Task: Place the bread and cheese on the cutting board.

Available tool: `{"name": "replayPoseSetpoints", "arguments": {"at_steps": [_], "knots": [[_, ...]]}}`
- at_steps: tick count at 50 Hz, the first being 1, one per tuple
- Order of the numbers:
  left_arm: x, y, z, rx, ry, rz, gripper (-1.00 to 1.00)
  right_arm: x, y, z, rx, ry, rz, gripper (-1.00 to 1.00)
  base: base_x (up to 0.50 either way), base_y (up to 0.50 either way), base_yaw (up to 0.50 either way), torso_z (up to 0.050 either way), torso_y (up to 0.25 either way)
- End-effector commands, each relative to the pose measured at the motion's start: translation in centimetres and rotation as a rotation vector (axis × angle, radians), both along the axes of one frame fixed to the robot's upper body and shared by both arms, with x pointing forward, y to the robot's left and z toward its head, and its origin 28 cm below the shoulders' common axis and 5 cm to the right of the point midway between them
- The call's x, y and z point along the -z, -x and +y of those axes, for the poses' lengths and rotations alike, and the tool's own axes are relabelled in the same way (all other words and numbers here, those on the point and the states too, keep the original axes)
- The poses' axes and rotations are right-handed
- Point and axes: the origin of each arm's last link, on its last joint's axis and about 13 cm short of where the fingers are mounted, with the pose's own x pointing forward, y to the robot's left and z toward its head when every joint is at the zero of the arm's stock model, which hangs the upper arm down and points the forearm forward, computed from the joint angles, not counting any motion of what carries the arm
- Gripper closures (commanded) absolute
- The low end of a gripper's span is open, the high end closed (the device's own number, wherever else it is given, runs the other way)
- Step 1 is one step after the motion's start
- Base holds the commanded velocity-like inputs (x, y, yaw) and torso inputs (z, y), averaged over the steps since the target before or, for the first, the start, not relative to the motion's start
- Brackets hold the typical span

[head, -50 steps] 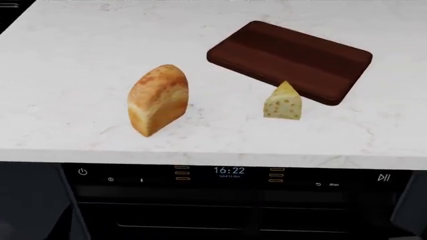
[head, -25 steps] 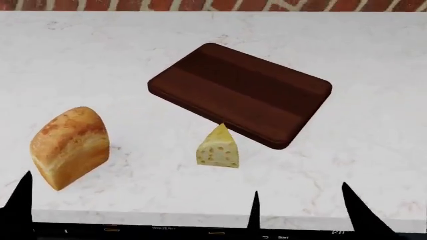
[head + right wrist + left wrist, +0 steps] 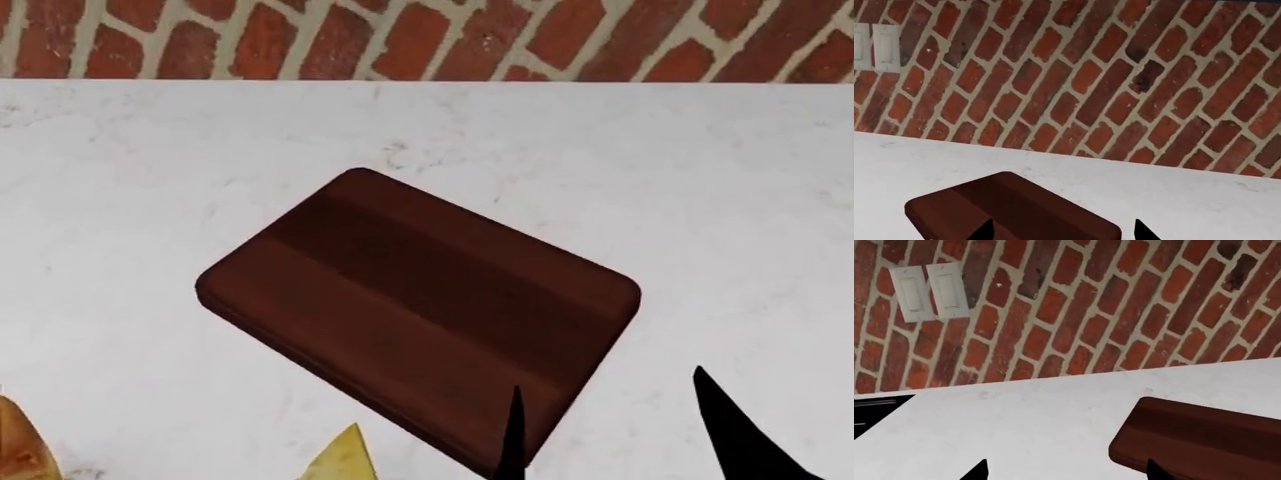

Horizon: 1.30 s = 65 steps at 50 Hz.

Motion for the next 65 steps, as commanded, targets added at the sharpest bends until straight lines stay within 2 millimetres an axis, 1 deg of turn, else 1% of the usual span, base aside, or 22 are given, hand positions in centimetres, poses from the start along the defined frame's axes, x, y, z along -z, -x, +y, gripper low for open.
{"name": "replayPoseSetpoints", "arguments": {"at_steps": [1, 3, 5, 7, 10, 11, 18, 20, 22, 24, 25, 27, 29, 31, 35, 38, 40, 48, 51, 54, 60, 65], "knots": [[-1.6, -0.1, 2.4, -0.049, 0.036, -0.016, -1.0, -0.5, 0.2, -0.3, -0.003, -0.007, -0.02, -1.0, 0.4, -0.08, 0.0, 0.0, 0.0], [-2.0, 0.0, 2.8, -0.042, 0.015, -0.011, -1.0, -0.5, 0.3, -0.3, -0.004, -0.003, -0.023, -1.0, 0.0, 0.0, 0.0, 0.0, 0.005], [-2.9, 0.4, 3.5, 0.061, -0.057, 0.056, -1.0, -0.7, 0.5, -0.6, -0.005, 0.002, -0.024, -1.0, 0.0, 0.0, 0.0, 0.0, 0.0], [-3.9, 0.0, 4.3, 0.032, -0.168, 0.029, -1.0, -0.8, 0.6, -0.7, -0.002, -0.002, -0.024, -1.0, 0.0, 0.0, 0.0, 0.0, 0.0], [-5.1, -0.2, 5.2, 0.098, -0.214, 0.107, -1.0, -0.9, 0.6, -0.7, -0.001, -0.008, -0.024, -1.0, 0.0, 0.0, 0.0, 0.0, 0.0], [-5.7, -0.4, 5.8, 0.098, -0.267, 0.11, -1.0, -0.9, 0.7, -0.7, -0.003, -0.008, -0.022, -1.0, 0.0, 0.0, 0.0, 0.0, 0.0], [-6.9, -1.4, 7.5, 0.218, -0.395, 0.361, -1.0, -0.6, 0.7, -0.7, -0.006, -0.009, -0.011, -1.0, 0.0, 0.0, 0.0, 0.0, 0.0], [-7.0, -1.9, 7.5, 0.261, -0.409, 0.423, -1.0, -0.6, 0.7, -0.8, -0.005, -0.016, -0.008, -1.0, 0.0, 0.0, 0.0, 0.0, 0.0], [-7.4, -2.7, 7.4, 0.216, -0.366, 0.447, -1.0, -0.5, 0.7, -0.8, -0.007, -0.017, -0.005, -1.0, 0.0, 0.0, 0.0, 0.0, 0.0], [-8.0, -2.7, 7.0, 0.285, -0.404, 0.461, -1.0, -0.6, 0.7, -0.8, -0.009, -0.015, -0.004, -1.0, 0.0, 0.0, 0.0, 0.0, 0.0], [-8.4, -2.4, 6.8, 0.308, -0.366, 0.498, -1.0, -0.5, 0.6, -0.8, -0.011, -0.015, -0.001, -1.0, 0.0, 0.0, 0.0, 0.0, 0.0], [-9.4, -2.0, 6.3, 0.35, -0.37, 0.475, -1.0, -0.3, 0.5, -0.9, -0.008, -0.015, 0.008, -1.0, 0.0, 0.0, 0.0, 0.0, 0.0], [-9.8, -1.7, 6.1, 0.363, -0.347, 0.478, -1.0, -0.2, 0.5, -0.9, -0.01, -0.013, 0.011, -1.0, 0.0, 0.0, 0.0, 0.0, 0.0], [-10.0, -1.0, 6.0, 0.43, -0.365, 0.494, -1.0, -0.4, 0.6, -0.8, -0.025, 0.002, 0.009, -1.0, 0.0, 0.0, 0.0, 0.0, 0.0], [-10.6, 0.3, 5.8, 0.466, -0.336, 0.488, -1.0, -0.3, 0.6, -0.8, -0.029, 0.008, 0.018, -1.0, 0.0, 0.0, 0.0, 0.0, 0.0], [-10.1, 1.6, 5.7, 0.498, -0.354, 0.502, -1.0, -0.6, 0.7, -0.6, -0.038, 0.018, 0.013, -1.0, 0.0, 0.0, 0.0, 0.0, 0.0], [-10.4, 2.1, 5.8, 0.51, -0.364, 0.5, -1.0, -0.4, 0.6, -0.7, -0.036, 0.017, 0.016, -1.0, 0.0, 0.0, 0.0, 0.0, 0.0], [-10.2, 2.3, 6.2, 0.525, -0.416, 0.536, -1.0, -0.3, 0.6, -0.6, -0.037, 0.016, 0.02, -1.0, 0.0, 0.0, 0.0, 0.0, 0.0], [-9.5, 1.8, 6.5, 0.513, -0.43, 0.56, -1.0, -0.3, 0.6, -0.6, -0.04, 0.018, 0.02, -1.0, 0.0, 0.0, 0.0, 0.0, 0.0], [-8.1, 0.7, 6.7, 0.496, -0.441, 0.599, -1.0, -0.2, 0.6, -0.6, -0.041, 0.019, 0.021, -1.0, 0.0, 0.0, 0.0, 0.0, 0.0], [-7.0, -1.3, 7.2, 0.46, -0.468, 0.637, -1.0, -0.4, 0.8, -0.8, -0.033, 0.019, 0.02, -1.0, 0.0, 0.0, 0.0, 0.0, 0.0], [-6.4, -2.0, 7.3, 0.458, -0.464, 0.664, -1.0, -0.3, 0.8, -0.7, -0.037, 0.022, 0.024, -1.0, 0.0, 0.0, 0.0, 0.0, 0.0]]}}
